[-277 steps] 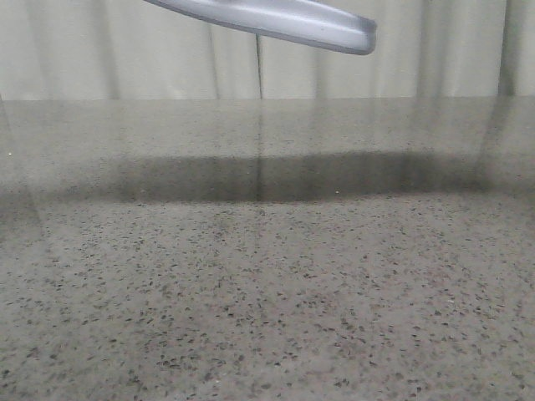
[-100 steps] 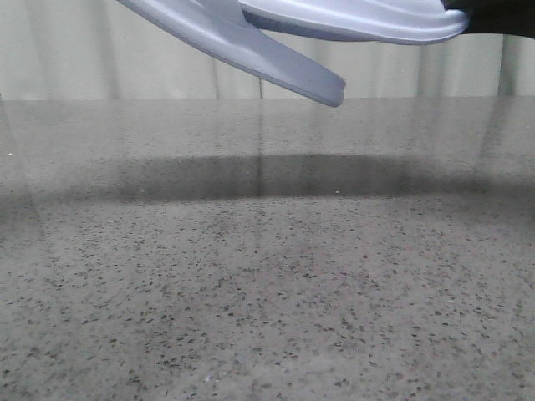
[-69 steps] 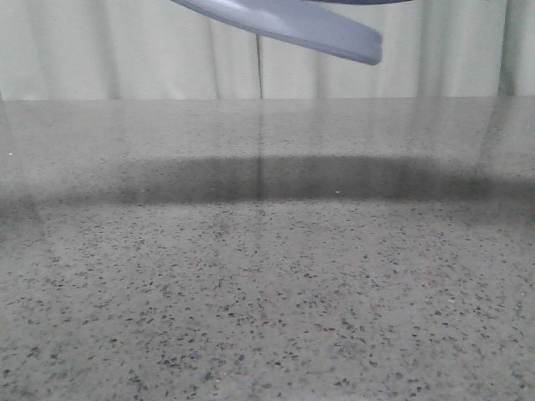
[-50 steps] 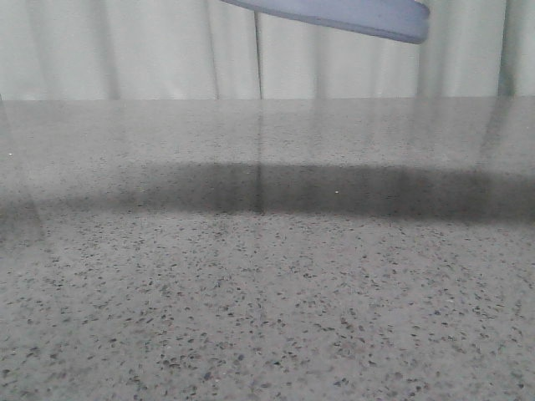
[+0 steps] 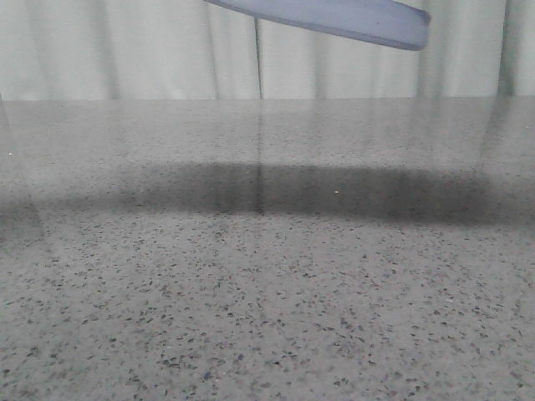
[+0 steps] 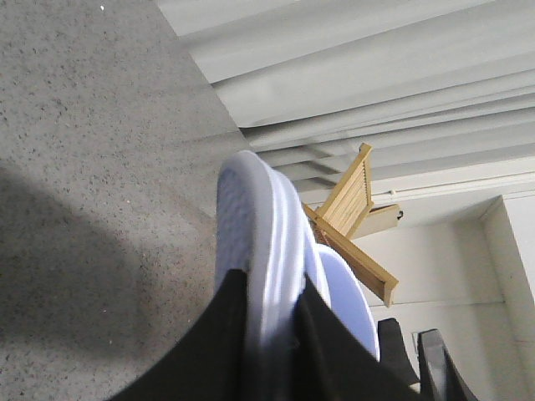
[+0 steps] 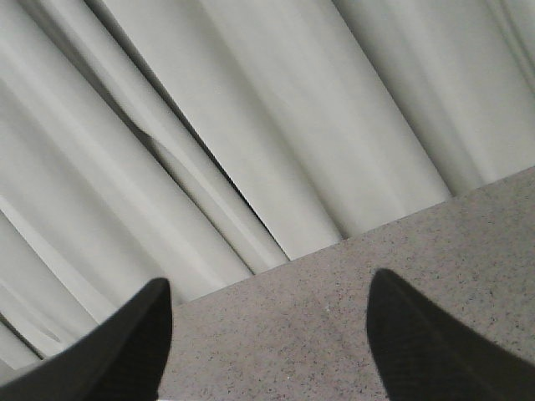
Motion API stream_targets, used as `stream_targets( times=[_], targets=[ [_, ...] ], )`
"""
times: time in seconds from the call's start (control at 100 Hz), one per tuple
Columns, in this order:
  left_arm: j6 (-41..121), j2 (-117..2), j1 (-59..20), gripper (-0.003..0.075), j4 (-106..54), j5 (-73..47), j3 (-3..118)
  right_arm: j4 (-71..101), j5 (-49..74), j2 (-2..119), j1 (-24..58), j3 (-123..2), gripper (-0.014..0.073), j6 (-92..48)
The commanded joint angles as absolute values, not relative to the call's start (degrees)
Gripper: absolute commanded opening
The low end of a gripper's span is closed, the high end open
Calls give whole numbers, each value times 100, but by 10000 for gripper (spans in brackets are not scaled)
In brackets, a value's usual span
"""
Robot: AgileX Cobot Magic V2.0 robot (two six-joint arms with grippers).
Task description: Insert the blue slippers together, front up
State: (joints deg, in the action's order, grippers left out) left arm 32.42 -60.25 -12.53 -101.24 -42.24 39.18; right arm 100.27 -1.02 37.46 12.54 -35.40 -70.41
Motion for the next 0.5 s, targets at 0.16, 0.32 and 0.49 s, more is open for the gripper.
stream_targets(
  times=[0.16, 0.32, 0.49],
  targets=[
    [3375, -5951, -1304, 30, -10660, -4056, 4111, 9959, 304, 3702, 1259, -3748, 430, -7146],
    [3449, -6088, -1304, 30, -10660, -4022, 4111, 9959, 394, 3702, 1259, -3748, 430, -7146],
    [3459, -6521, -1304, 30, -10660, -4313, 4111, 9959, 563, 3702, 1259, -3748, 430, -7146]
  ],
)
